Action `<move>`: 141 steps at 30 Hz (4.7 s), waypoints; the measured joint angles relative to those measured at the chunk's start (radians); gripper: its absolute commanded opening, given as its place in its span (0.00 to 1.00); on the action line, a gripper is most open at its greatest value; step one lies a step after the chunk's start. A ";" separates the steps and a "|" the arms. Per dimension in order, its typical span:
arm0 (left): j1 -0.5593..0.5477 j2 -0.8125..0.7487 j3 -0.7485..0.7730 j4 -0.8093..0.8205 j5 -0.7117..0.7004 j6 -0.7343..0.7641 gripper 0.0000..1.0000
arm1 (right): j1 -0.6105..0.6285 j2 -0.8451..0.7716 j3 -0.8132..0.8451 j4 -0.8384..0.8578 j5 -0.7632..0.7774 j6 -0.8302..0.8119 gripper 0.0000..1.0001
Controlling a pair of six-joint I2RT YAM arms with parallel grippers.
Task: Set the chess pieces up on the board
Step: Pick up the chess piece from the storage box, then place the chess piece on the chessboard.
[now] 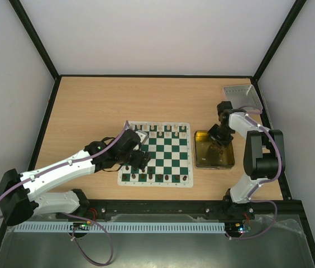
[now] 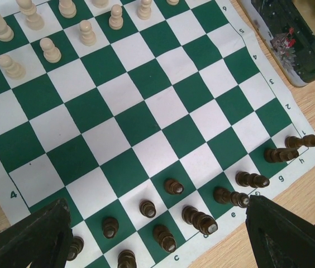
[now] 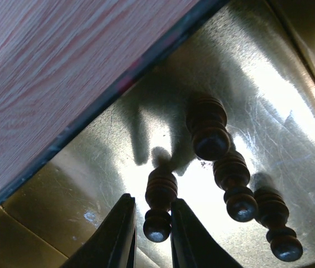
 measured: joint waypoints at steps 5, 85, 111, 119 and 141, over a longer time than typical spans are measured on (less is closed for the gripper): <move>0.000 0.000 -0.003 0.003 0.003 0.000 0.85 | 0.000 0.000 0.000 0.000 0.001 -0.003 0.15; 0.102 -0.174 -0.004 -0.051 -0.291 -0.077 0.99 | 0.876 0.172 0.233 -0.151 -0.030 -0.050 0.05; 0.102 -0.175 -0.004 -0.054 -0.296 -0.078 0.99 | 0.877 0.222 0.269 -0.137 -0.044 -0.071 0.05; 0.102 -0.175 -0.004 -0.054 -0.296 -0.078 0.99 | 0.877 0.222 0.269 -0.137 -0.044 -0.071 0.05; 0.102 -0.175 -0.004 -0.053 -0.294 -0.078 0.99 | 0.878 0.212 0.257 -0.137 -0.043 -0.065 0.05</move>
